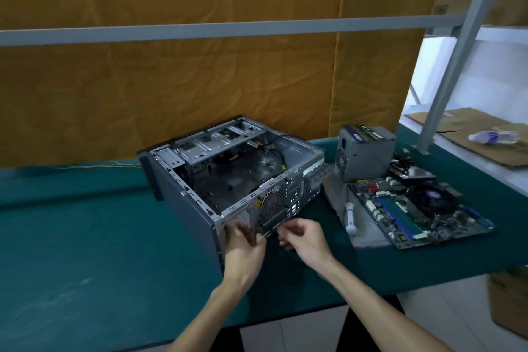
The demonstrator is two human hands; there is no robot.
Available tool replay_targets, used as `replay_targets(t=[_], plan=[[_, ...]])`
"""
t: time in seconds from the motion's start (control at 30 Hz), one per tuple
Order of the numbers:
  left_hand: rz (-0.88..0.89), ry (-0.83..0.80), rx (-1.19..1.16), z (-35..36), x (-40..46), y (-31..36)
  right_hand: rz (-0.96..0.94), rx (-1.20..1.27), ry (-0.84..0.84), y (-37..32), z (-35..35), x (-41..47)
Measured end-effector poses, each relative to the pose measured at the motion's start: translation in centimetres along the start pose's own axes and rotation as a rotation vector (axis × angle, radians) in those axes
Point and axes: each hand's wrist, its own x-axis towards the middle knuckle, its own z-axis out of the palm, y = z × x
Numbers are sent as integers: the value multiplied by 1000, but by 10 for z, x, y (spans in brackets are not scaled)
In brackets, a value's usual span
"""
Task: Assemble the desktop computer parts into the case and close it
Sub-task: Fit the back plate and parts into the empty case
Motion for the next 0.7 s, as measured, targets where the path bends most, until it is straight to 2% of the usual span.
replay_targets(t=[0.1, 0.23, 0.7], plan=[[-45, -26, -2, 11, 12, -3, 38, -3, -3, -1, 8, 2], [7, -107, -18, 18, 22, -16, 74, 10, 41, 3, 13, 6], [19, -72, -204, 23, 34, -17, 69, -8, 41, 5, 14, 19]])
